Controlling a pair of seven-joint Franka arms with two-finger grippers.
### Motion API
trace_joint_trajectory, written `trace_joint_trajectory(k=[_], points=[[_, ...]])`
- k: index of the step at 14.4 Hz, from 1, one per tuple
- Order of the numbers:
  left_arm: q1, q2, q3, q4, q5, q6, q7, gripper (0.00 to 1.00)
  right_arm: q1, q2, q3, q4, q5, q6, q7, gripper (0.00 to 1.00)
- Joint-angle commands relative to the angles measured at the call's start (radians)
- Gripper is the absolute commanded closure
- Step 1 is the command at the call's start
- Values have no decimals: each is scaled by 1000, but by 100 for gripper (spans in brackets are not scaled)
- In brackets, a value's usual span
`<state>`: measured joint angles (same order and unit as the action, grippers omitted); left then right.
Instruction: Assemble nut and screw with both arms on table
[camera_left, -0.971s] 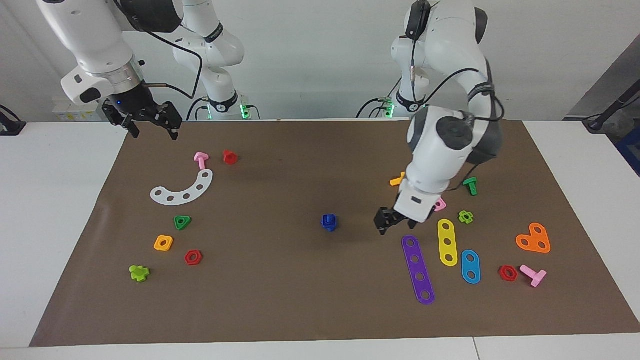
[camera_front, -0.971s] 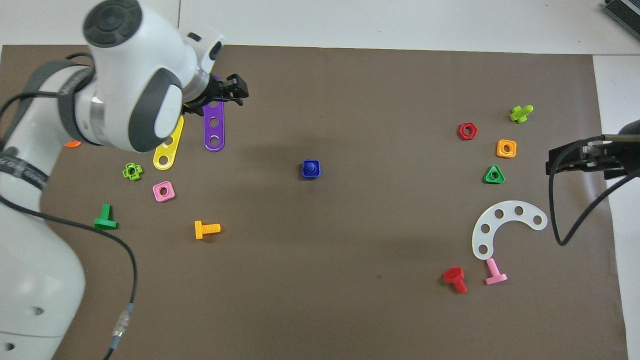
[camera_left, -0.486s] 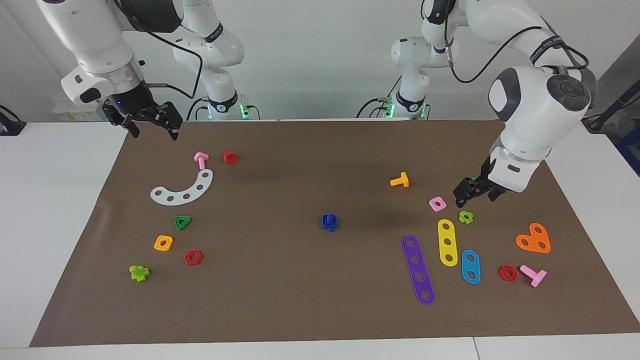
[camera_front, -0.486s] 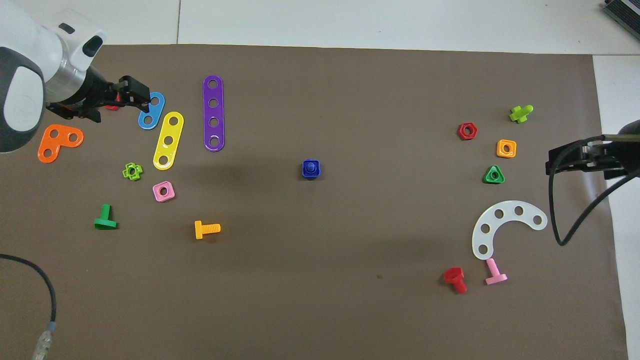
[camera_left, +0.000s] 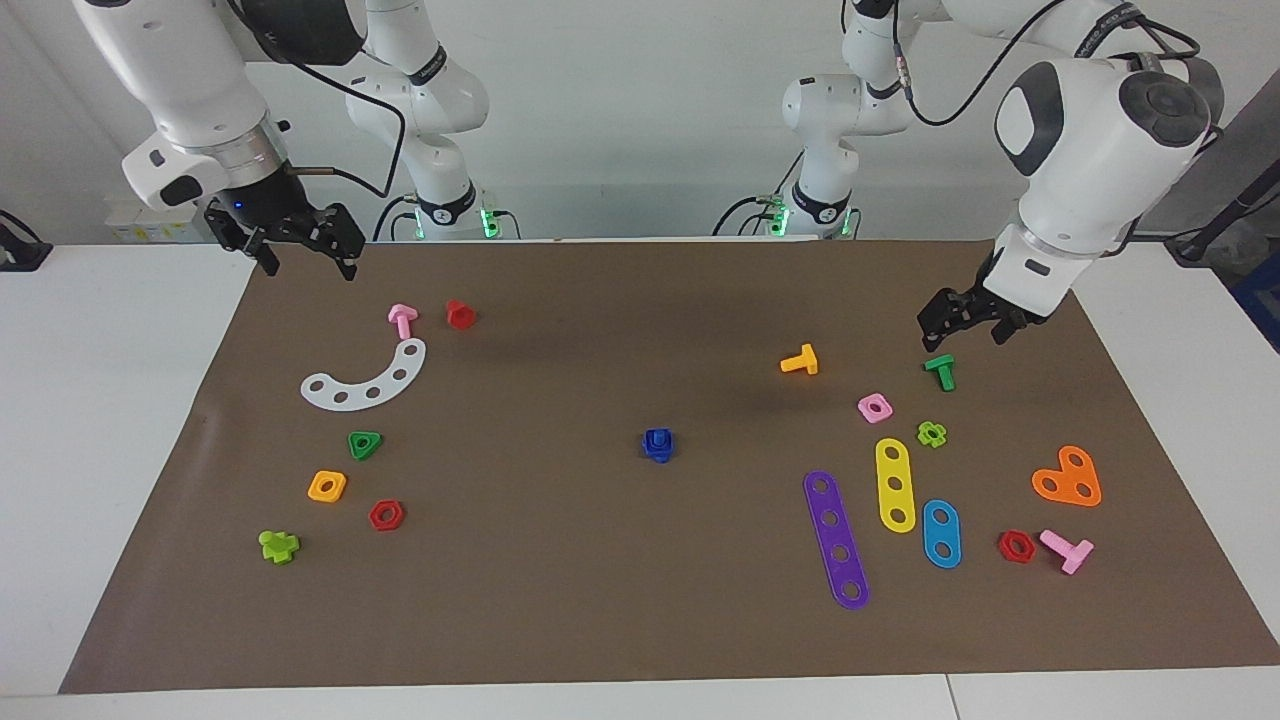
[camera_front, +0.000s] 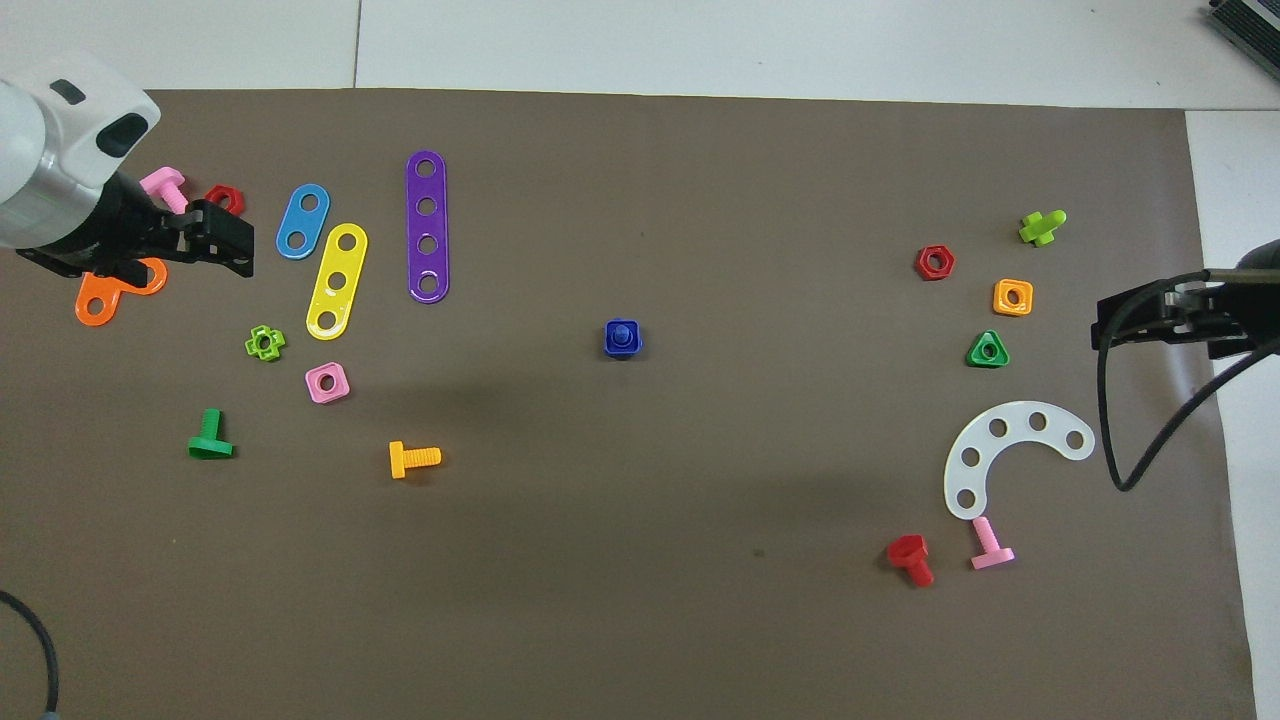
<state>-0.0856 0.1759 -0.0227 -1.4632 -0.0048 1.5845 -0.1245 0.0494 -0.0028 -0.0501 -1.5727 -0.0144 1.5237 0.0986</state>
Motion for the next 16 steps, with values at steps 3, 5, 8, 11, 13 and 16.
trace_joint_trajectory(k=[3, 5, 8, 11, 13, 16], points=[[1, -75, -5, -43, 26, -9, 26, 0, -5, -14, 4, -12, 5, -10, -23, 0], [3, -73, -3, -42, 25, 3, 42, 0, -5, -14, 4, -12, 5, -11, -23, 0], [9, -73, -3, -42, 25, 15, 75, 0, -5, -14, 4, -12, 5, -10, -23, 0], [20, -73, -3, -40, 25, 22, 114, 0, -5, -13, 4, -12, 5, -10, -23, 0], [15, -73, -3, -39, 25, 28, 111, 0, -5, -13, 4, -12, 5, -10, -23, 0], [10, -75, -3, -43, 25, 40, 109, 0, -5, -14, 4, -12, 5, -10, -23, 0]])
